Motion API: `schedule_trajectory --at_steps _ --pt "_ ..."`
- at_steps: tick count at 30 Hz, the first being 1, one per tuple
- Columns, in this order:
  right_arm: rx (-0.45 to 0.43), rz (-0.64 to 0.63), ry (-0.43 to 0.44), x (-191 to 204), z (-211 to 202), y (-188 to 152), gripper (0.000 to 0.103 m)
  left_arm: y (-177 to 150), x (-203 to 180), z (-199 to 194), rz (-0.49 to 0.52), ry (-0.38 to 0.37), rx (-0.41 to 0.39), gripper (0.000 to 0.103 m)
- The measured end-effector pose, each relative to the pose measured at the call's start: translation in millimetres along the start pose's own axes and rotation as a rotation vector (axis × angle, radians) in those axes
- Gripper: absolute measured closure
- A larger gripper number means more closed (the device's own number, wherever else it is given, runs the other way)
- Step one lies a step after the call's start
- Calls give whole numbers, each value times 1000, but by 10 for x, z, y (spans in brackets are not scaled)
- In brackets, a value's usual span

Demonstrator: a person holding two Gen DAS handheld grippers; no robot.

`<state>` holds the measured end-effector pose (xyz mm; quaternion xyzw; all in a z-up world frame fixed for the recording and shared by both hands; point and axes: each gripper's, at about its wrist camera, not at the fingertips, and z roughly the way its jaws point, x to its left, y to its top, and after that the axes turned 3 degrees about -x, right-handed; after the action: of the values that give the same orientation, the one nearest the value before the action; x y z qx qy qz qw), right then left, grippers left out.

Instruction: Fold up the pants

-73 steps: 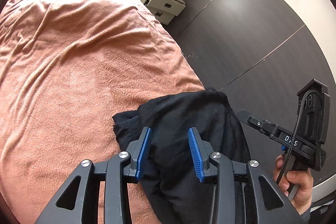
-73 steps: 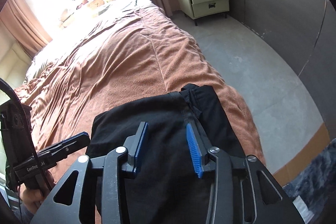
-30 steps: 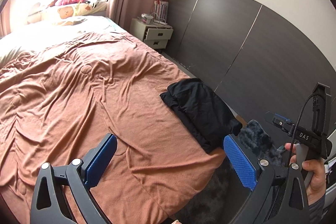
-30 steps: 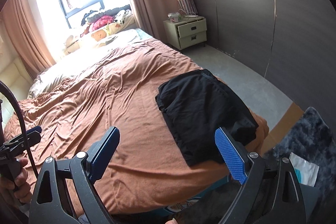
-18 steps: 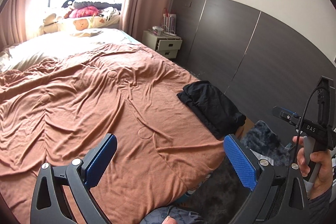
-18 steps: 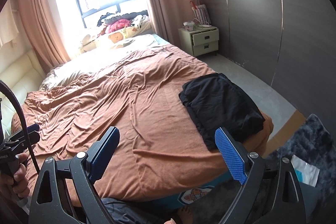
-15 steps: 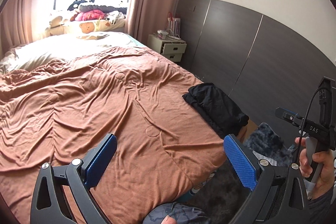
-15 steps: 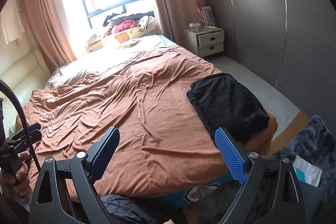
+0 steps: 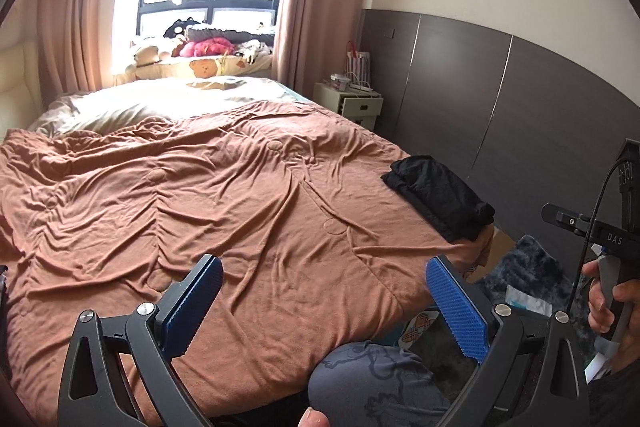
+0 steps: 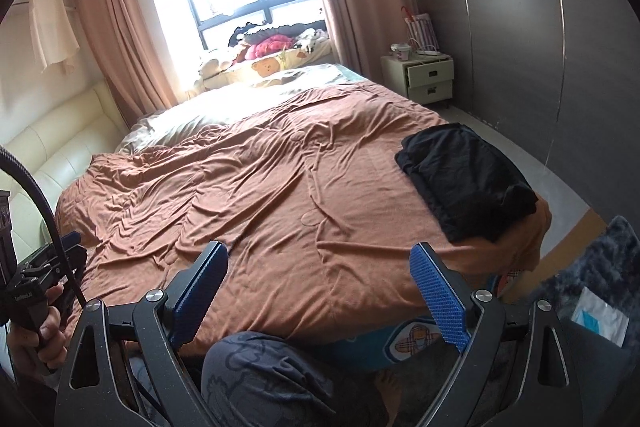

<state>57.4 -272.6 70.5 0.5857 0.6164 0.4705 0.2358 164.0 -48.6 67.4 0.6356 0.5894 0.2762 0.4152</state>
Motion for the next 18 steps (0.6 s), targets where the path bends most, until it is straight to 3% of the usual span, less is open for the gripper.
schedule_trajectory --at_steps 18 --pt "10 -6 -29 247 -109 -746 11 -756 27 -375 31 90 0 0"
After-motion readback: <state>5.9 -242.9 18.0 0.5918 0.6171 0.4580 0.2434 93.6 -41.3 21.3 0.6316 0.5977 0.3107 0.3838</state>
